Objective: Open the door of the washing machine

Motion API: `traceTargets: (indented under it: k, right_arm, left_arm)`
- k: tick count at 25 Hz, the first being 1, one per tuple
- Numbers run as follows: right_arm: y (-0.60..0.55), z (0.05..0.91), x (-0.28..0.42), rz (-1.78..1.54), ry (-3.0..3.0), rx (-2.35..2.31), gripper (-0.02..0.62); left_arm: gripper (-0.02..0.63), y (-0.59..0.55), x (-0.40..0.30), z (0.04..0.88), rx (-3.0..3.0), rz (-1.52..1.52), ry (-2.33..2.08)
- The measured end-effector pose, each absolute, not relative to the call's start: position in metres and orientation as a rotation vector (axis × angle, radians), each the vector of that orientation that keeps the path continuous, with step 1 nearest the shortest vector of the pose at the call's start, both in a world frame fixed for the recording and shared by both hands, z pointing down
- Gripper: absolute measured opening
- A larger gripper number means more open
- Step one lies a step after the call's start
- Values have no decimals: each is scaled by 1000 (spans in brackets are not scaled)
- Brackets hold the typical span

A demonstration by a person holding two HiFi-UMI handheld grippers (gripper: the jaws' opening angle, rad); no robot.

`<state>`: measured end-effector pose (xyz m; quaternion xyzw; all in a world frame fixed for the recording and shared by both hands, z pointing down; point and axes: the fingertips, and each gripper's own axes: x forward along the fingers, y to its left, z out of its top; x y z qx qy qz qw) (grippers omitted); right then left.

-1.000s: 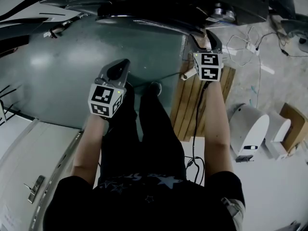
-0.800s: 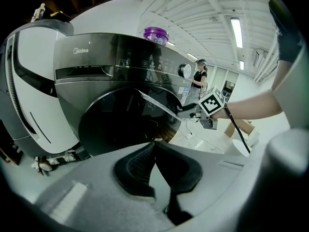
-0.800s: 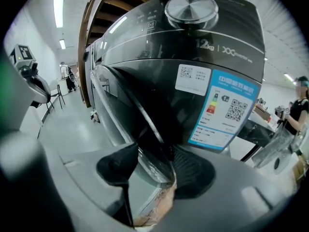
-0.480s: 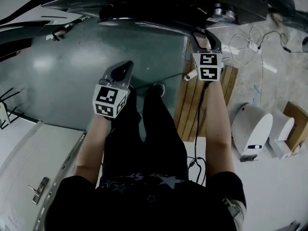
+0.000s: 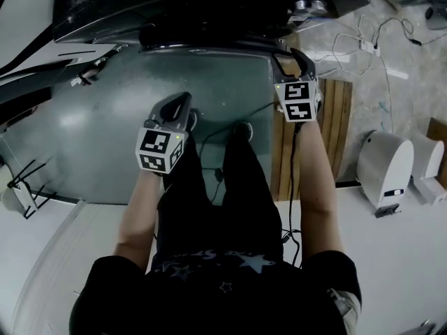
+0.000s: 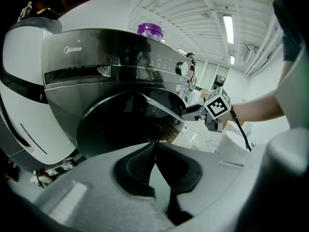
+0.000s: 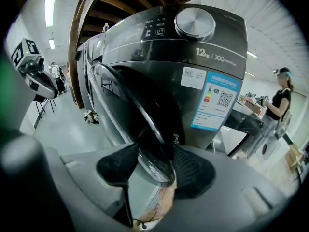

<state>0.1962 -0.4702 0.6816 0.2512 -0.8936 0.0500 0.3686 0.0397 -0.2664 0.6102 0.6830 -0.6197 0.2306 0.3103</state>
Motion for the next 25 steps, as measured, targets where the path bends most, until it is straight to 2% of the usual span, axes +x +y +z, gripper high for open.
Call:
traceTargets:
  k: [17, 25]
  right_arm:
    - [-378, 677, 231, 216, -2077, 1119, 219]
    - [-306, 675, 245, 344, -1943, 1259, 196]
  left_arm:
    - [11, -237, -8, 626, 2126, 714, -1231]
    - [11, -208, -12, 631, 2258, 787, -1045]
